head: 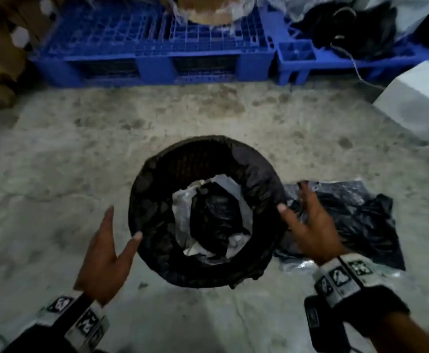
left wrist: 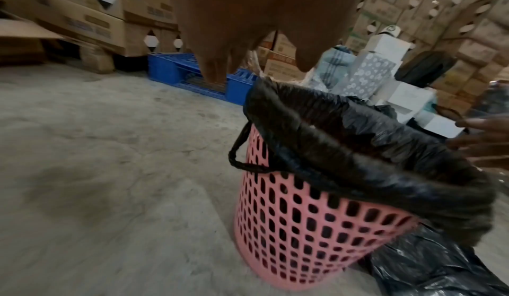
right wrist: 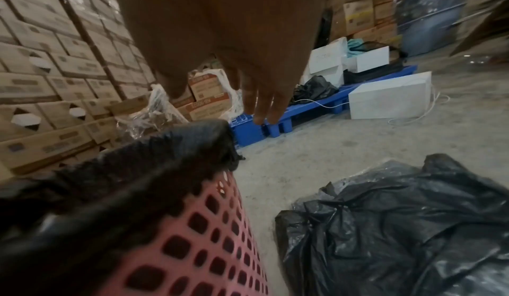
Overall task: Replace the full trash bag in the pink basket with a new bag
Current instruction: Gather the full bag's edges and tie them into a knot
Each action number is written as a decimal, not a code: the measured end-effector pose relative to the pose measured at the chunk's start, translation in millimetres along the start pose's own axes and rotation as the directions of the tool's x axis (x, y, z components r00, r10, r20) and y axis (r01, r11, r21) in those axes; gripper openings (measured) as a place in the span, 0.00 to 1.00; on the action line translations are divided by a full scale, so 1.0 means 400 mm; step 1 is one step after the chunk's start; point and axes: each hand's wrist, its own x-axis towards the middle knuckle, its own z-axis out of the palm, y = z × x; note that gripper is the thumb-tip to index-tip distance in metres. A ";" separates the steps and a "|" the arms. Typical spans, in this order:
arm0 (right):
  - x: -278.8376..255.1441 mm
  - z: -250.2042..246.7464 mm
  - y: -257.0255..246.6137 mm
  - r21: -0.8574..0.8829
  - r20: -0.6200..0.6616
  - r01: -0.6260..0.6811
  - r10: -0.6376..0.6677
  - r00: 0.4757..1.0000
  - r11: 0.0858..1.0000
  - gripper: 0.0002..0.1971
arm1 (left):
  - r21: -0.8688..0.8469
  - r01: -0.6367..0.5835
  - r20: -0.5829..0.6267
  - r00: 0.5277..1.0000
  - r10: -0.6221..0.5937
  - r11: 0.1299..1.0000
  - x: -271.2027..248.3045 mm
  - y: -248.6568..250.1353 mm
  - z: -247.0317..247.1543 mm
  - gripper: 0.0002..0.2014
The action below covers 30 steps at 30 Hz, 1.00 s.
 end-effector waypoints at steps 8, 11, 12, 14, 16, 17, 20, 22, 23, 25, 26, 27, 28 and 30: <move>0.086 0.121 0.150 0.422 0.072 -0.033 0.003 0.997 0.906 0.30 | -0.289 -0.425 -0.124 0.905 0.407 0.858 0.158 -0.117 0.131 0.33; 0.091 0.134 0.150 0.504 0.111 -0.036 -0.023 0.994 0.863 0.24 | -0.443 -0.416 -0.152 0.908 0.391 0.794 0.179 -0.150 0.146 0.32; 0.086 0.133 0.139 0.464 0.062 0.021 -0.056 0.997 0.885 0.18 | -0.448 -0.436 -0.170 0.899 0.405 0.780 0.179 -0.155 0.148 0.33; 0.078 0.121 0.122 0.355 -0.069 0.122 -0.104 0.992 0.927 0.13 | -0.441 -0.481 -0.186 0.875 0.448 0.757 0.183 -0.154 0.150 0.32; 0.084 0.109 0.115 0.251 -0.115 0.196 -0.172 0.978 0.948 0.13 | -0.458 -0.496 -0.175 0.864 0.472 0.738 0.182 -0.144 0.154 0.31; 0.085 0.105 0.109 0.208 -0.134 0.225 -0.200 0.970 0.952 0.15 | -0.452 -0.517 -0.186 0.852 0.489 0.728 0.172 -0.137 0.153 0.30; 0.084 0.106 0.094 0.234 -0.172 0.221 -0.183 0.968 0.947 0.18 | -0.413 -0.543 -0.179 0.836 0.519 0.731 0.150 -0.123 0.145 0.29; 0.078 0.111 0.091 0.301 -0.176 0.211 -0.163 0.971 0.930 0.19 | -0.399 -0.570 -0.190 0.818 0.543 0.719 0.136 -0.116 0.137 0.28; 0.078 0.116 0.096 0.352 -0.175 0.202 -0.147 0.973 0.914 0.18 | -0.383 -0.576 -0.193 0.814 0.548 0.722 0.135 -0.120 0.136 0.29; 0.090 0.114 0.110 0.410 -0.167 0.187 -0.128 0.978 0.893 0.18 | -0.359 -0.560 -0.196 0.828 0.526 0.747 0.137 -0.125 0.137 0.31; 0.098 0.111 0.114 0.419 -0.165 0.171 -0.111 0.980 0.892 0.18 | -0.347 -0.545 -0.187 0.838 0.513 0.763 0.137 -0.128 0.137 0.31; 0.107 0.105 0.116 0.414 -0.166 0.157 -0.095 0.981 0.897 0.17 | -0.330 -0.532 -0.181 0.846 0.501 0.780 0.138 -0.128 0.136 0.34; 0.107 0.103 0.115 0.400 -0.159 0.154 -0.097 0.983 0.904 0.16 | -0.316 -0.525 -0.174 0.851 0.496 0.790 0.142 -0.133 0.137 0.38; 0.108 0.093 0.110 0.361 -0.197 0.192 -0.127 0.972 0.912 0.14 | -0.311 -0.518 -0.158 0.855 0.494 0.797 0.147 -0.136 0.136 0.39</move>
